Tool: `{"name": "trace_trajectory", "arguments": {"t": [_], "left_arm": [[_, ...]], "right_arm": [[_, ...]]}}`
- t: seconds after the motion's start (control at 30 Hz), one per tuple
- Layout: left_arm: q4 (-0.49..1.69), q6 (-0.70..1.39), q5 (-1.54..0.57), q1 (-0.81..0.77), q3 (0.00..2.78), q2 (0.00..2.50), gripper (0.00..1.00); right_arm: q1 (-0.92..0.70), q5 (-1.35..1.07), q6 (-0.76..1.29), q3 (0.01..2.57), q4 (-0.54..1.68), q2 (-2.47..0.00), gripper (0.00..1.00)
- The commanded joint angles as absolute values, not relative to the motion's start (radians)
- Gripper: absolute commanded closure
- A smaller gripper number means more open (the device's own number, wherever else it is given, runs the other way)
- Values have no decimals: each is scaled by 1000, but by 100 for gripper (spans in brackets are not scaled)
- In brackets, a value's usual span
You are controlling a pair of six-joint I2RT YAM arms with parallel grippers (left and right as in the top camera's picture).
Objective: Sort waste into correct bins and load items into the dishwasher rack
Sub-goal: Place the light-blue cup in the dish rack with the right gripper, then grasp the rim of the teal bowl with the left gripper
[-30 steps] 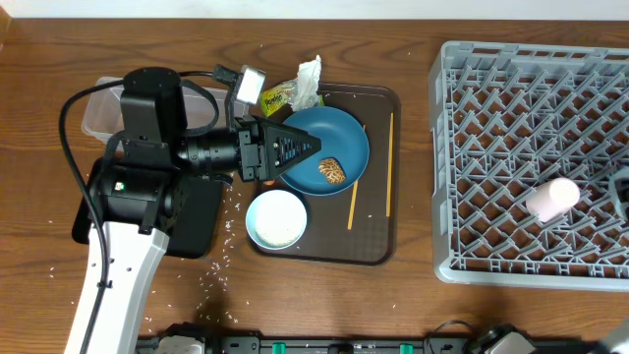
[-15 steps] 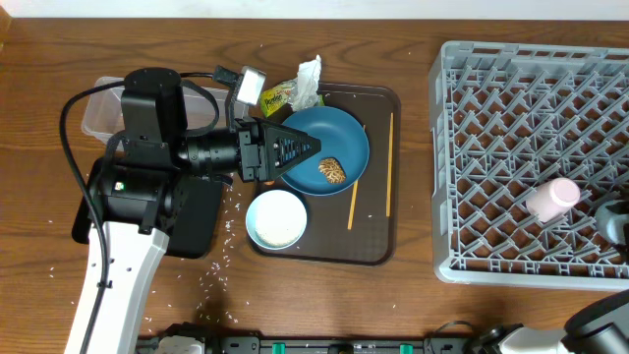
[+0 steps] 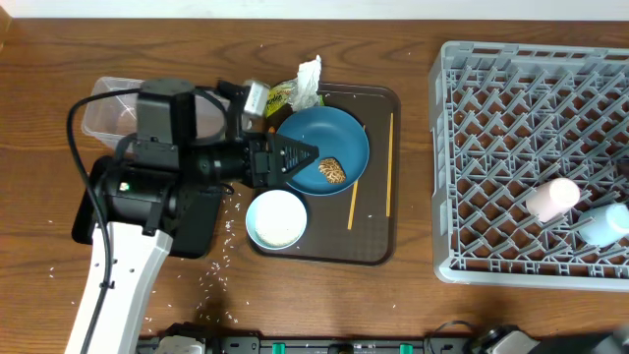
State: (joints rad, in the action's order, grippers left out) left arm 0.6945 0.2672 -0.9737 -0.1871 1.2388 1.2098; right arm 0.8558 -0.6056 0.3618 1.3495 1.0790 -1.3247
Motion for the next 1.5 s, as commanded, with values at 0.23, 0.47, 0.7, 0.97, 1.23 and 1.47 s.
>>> {"name": "trace_trajectory", "arguments": {"t": [0.23,0.47,0.7,0.97,1.23,1.47], "left_arm": [[881,210,-214,-299,1243,1229,32],[983,210,-182,-320,1214,1330,32],[953,210,-182,-320,1210,1400,32],[859,210,-182,-324,1210,1490,32],[801,210,-180,-373,1210,1579,33],[743,216,1,-386,1206,1629,33]], "right_arm": [[406,-579,193,1367,1034,-1141,20],[191,-508,173,1366,1031,-1168,20],[107,-487,160,1366,1032,-1186,1],[65,-490,160,1365,1037,-1231,1],[32,-490,159,1365,1037,-1260,2],[12,-490,159,1365,1039,-1262,4]]}}
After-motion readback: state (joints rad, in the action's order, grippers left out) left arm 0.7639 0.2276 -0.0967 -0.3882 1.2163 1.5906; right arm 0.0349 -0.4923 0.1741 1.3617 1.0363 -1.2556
